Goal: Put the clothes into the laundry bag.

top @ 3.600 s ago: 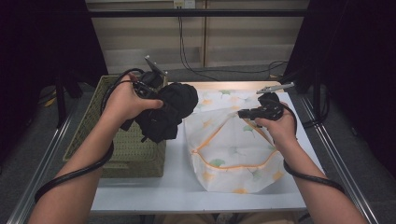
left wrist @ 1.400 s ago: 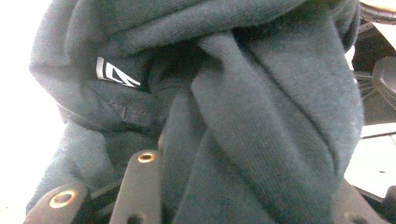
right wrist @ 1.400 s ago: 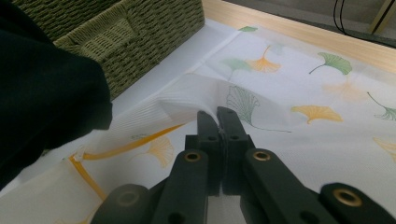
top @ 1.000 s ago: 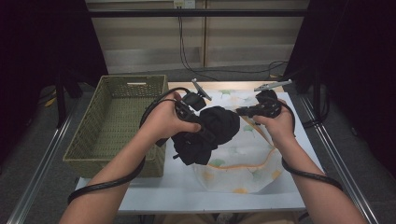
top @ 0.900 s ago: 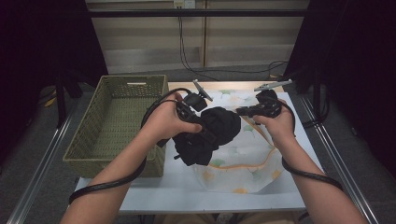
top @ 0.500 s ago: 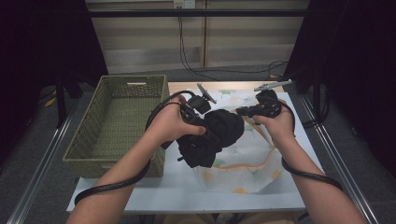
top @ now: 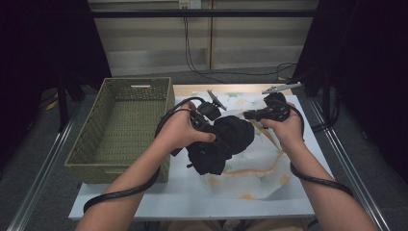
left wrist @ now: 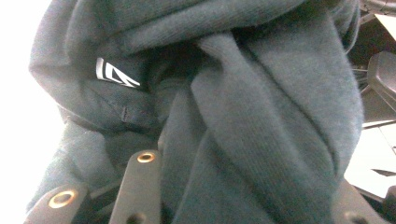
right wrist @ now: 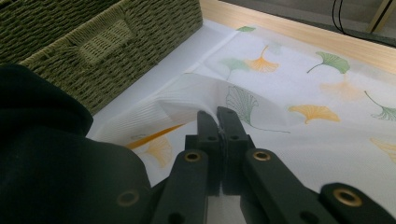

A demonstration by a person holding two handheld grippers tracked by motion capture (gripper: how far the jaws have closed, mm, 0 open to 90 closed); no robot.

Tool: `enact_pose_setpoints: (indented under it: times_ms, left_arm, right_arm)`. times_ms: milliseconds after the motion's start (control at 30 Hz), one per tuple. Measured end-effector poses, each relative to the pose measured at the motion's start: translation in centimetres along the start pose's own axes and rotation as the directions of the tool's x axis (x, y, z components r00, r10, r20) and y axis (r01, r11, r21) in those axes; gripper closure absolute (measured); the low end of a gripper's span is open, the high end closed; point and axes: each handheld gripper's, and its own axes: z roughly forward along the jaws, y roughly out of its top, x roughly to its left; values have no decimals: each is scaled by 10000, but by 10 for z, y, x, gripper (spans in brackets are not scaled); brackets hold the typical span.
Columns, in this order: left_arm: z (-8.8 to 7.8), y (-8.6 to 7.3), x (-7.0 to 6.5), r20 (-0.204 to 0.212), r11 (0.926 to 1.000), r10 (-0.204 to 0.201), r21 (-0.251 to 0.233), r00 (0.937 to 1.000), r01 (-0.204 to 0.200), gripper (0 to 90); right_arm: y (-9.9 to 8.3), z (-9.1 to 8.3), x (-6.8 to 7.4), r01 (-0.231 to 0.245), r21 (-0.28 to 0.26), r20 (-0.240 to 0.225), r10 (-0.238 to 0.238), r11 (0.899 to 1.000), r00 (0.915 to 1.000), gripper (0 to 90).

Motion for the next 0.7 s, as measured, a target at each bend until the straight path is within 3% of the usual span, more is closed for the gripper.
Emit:
enact_pose_setpoints:
  times_ms: [267,700]
  left_arm:
    - [8,0,1,-7,9997,197,176,9998,-197,608]
    - [19,1,-1,100,9998,16,198,9999,-18,607]
  right_arm:
    - [1,0,1,-19,-55,28,19,10000,10000,900]
    - [0,0,0,16,-36,-3,-16,10000,10000,900]
